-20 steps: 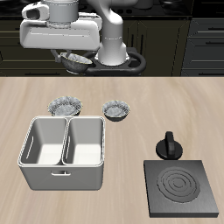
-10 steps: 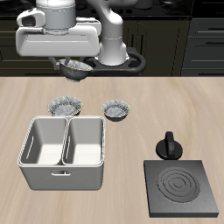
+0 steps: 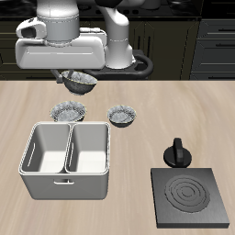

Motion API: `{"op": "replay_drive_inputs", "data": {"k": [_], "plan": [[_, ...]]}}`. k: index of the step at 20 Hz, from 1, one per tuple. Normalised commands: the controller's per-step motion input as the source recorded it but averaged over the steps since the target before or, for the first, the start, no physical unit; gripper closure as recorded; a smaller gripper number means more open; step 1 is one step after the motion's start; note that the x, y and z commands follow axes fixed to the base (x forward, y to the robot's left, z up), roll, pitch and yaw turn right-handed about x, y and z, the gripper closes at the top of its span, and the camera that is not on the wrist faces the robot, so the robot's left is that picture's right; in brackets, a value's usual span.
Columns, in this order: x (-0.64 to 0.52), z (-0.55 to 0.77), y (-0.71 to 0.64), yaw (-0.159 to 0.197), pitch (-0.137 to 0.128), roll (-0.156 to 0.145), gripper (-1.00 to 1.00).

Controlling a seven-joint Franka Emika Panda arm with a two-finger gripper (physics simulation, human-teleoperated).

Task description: Place the smallest bowl inside the left compartment of the bowl drainer

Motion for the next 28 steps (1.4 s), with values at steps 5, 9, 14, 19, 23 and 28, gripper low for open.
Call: {"op": "replay_drive_inputs", "data": {"k": [5, 9, 14, 19, 23, 28], "plan": [[0.12, -0.19, -0.18, -0.025, 0.022, -0.032, 1.00], [0.08, -0.28, -0.15, -0.016, 0.035, -0.020, 1.00], [0.00, -0.24, -0.02, 0.001, 0.020, 0.001, 1.00], [0.03, -0.25, -0.07, -0.003, 0.027, -0.009, 1.00], [0.01, -0.25, -0.04, 0.010, 0.020, -0.007, 1.00], [0.01, -0.30, 0.03, -0.008, 0.034, 0.014, 1.00]]}}
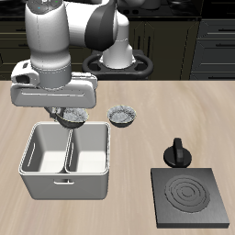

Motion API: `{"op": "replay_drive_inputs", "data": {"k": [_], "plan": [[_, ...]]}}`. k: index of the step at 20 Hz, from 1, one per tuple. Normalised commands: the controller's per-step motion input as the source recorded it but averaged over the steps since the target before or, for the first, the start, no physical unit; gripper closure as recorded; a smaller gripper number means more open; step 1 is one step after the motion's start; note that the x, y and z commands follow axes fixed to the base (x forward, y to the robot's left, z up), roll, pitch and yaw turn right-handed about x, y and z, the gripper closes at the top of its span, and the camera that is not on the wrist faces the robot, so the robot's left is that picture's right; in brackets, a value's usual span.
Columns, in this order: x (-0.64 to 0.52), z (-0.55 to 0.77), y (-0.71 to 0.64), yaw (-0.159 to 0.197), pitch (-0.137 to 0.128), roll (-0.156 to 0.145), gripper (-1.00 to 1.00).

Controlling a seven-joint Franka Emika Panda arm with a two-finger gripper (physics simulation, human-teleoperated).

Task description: Place the smallest bowl inside the left compartment of the bowl drainer

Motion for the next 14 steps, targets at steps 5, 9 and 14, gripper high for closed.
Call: {"op": "replay_drive_inputs", "data": {"k": [5, 9, 14], "plan": [[0.03, -0.31, 0.02, 0.010, 0.035, -0.010, 1.00], [0.00, -0.19, 0.07, 0.033, 0.014, -0.010, 1.00], [-0.02, -0.27, 0.12, 0.075, 0.033, -0.012, -1.00]]}}
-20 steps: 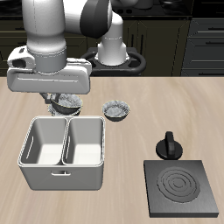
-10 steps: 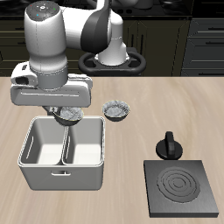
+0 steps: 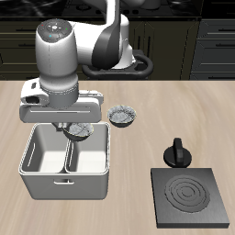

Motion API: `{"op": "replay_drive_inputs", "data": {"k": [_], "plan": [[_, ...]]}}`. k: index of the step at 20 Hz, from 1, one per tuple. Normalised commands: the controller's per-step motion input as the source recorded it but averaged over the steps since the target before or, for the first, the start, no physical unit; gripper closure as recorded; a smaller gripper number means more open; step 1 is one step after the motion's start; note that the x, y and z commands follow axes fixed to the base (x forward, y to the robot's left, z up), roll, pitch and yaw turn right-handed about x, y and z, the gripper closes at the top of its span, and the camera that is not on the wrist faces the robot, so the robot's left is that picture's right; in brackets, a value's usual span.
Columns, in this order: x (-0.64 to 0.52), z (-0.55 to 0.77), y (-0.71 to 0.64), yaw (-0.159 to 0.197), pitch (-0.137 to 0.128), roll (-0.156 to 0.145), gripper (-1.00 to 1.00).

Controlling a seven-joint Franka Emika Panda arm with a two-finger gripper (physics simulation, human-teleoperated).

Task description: Place the smallest bowl inside the left compartment of the bowl drainer

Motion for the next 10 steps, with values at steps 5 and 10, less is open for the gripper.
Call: {"op": "replay_drive_inputs", "data": {"k": [5, 10], "plan": [[-0.03, -0.22, 0.03, 0.028, 0.017, -0.011, -1.00], [-0.08, -0.10, 0.01, 0.018, -0.001, 0.021, -1.00]]}}
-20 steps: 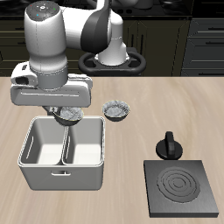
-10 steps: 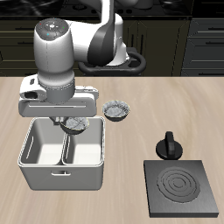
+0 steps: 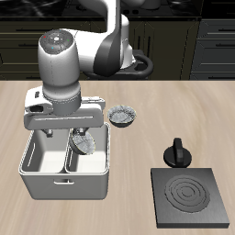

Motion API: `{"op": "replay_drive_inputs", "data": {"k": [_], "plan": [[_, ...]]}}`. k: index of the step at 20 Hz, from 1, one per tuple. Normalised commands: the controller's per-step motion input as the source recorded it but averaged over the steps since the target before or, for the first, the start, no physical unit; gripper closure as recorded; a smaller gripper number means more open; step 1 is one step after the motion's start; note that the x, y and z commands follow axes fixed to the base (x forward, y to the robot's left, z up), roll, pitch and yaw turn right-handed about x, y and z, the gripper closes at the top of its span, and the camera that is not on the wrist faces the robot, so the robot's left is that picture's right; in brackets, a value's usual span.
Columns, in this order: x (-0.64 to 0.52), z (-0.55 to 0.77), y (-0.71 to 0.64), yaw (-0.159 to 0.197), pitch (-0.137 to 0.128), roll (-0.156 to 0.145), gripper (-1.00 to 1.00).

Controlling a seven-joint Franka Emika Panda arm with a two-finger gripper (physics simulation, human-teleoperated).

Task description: Place the smallest bowl inside the left compartment of the bowl drainer

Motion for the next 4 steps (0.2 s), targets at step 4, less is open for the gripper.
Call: {"op": "replay_drive_inputs", "data": {"k": [4], "plan": [[-0.16, 0.15, 0.03, 0.020, -0.049, 0.003, -1.00]]}}
